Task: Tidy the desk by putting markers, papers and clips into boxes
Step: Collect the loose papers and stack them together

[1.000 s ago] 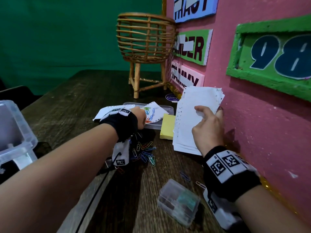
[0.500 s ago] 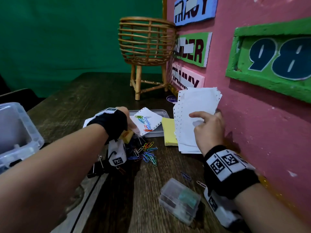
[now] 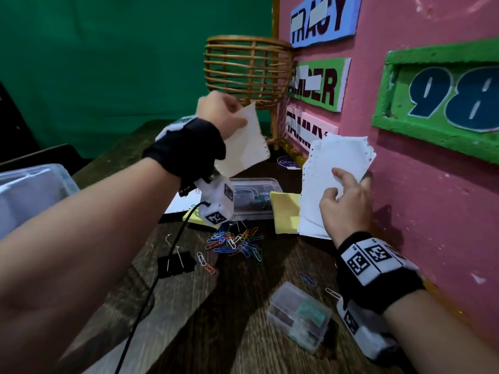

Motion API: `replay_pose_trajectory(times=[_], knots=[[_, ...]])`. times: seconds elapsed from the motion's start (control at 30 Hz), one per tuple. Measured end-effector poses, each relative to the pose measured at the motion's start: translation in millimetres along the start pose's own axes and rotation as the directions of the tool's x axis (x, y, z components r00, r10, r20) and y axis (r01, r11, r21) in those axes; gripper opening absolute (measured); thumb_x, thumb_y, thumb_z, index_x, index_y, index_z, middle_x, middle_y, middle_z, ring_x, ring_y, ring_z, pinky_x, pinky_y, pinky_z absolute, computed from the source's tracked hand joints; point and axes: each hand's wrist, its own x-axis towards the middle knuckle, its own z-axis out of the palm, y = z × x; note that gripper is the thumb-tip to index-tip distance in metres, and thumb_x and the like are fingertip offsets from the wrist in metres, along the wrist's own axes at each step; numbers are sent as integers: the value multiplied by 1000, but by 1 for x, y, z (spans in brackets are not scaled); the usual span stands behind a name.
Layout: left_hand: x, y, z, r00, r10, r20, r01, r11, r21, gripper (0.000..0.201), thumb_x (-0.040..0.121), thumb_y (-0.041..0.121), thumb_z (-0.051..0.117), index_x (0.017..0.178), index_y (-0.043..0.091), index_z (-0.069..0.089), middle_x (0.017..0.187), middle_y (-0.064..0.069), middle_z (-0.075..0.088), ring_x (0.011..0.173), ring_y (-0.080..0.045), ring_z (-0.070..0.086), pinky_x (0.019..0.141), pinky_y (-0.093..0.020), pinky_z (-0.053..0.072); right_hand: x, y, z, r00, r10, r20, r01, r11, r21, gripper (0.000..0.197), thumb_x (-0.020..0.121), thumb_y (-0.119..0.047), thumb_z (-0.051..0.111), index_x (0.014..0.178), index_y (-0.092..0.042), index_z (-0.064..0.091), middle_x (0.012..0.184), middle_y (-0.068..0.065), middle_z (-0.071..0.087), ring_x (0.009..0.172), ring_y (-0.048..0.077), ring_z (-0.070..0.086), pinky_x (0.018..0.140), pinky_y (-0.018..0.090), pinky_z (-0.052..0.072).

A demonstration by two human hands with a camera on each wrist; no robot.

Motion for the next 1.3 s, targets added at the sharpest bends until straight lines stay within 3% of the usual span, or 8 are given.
replay_pose_trajectory(times=[0.1, 0.27, 0.47, 0.63, 0.8, 0.9, 1.07, 1.3], knots=[[-7, 25, -14, 976, 159, 149, -173, 982, 82, 22, 81, 18, 63, 101, 15, 71, 96, -4, 64, 88, -15, 55, 81, -24, 47, -1, 0, 0, 999, -22, -26, 24, 998, 66, 39, 91, -14, 45, 128, -10, 53, 132, 18, 40, 115, 35, 49, 97, 30, 37], [-25, 53, -8, 746, 337, 574, -455, 888, 70, 21, 79, 20, 70, 100, 15, 70, 87, 2, 65, 76, -12, 55, 71, -21, 47, -7, -1, 0, 984, -178, -4, 173, 953, 247, 64, 87, -50, 27, 121, -7, 60, 122, 22, 54, 113, 28, 51, 89, 14, 32], [-40, 40, 30, 873, 411, 263, -388, 912, -134, 30, 72, 9, 75, 99, 11, 60, 83, 5, 59, 74, -10, 55, 64, -12, 43, -4, 2, 5, 980, -183, 76, 169, 971, 168, 47, 83, -6, 59, 128, -3, 49, 122, 22, 53, 112, 34, 52, 86, 22, 32], [-19, -27, 30, 970, 43, 238, -106, 960, 258, 14, 80, 13, 61, 93, 9, 56, 102, -13, 67, 95, -31, 64, 83, -34, 51, -3, 6, 7, 981, -196, 13, 186, 950, 250, 70, 81, 7, 50, 142, -18, 29, 143, 11, 44, 127, 27, 46, 102, 19, 30], [-27, -89, 32, 745, -424, 515, -28, 751, 659, 49, 76, 54, 66, 73, 5, 62, 82, -9, 61, 79, -24, 59, 71, -27, 45, -2, 6, 8, 971, -237, 26, 228, 955, 187, 57, 82, 14, 40, 127, -18, 55, 122, 21, 49, 113, 33, 53, 89, 11, 32], [-45, -101, 43, 694, -467, 548, 3, 763, 646, 57, 87, 58, 48, 113, 9, 59, 113, -14, 58, 110, -26, 56, 92, -27, 43, -2, 7, 9, 976, -215, 45, 203, 962, 182, 46, 82, 14, 37, 107, -9, 68, 115, 24, 48, 109, 35, 54, 85, 4, 27], [-46, -107, 50, 803, -419, 425, 11, 722, 692, 49, 96, 38, 39, 131, 5, 49, 134, -16, 53, 122, -30, 53, 102, -34, 42, -2, 5, 8, 978, -196, 71, 185, 972, 144, 43, 82, 13, 38, 101, -9, 70, 116, 22, 47, 105, 34, 53, 79, 7, 29], [-43, -81, 45, 916, -216, 338, 60, 907, 417, 26, 88, 20, 53, 107, 10, 68, 107, -14, 66, 96, -29, 64, 71, -29, 47, -2, 5, 8, 989, -127, 73, 119, 987, 113, 41, 85, 9, 39, 107, -9, 68, 125, 20, 46, 113, 33, 51, 98, 21, 35]])
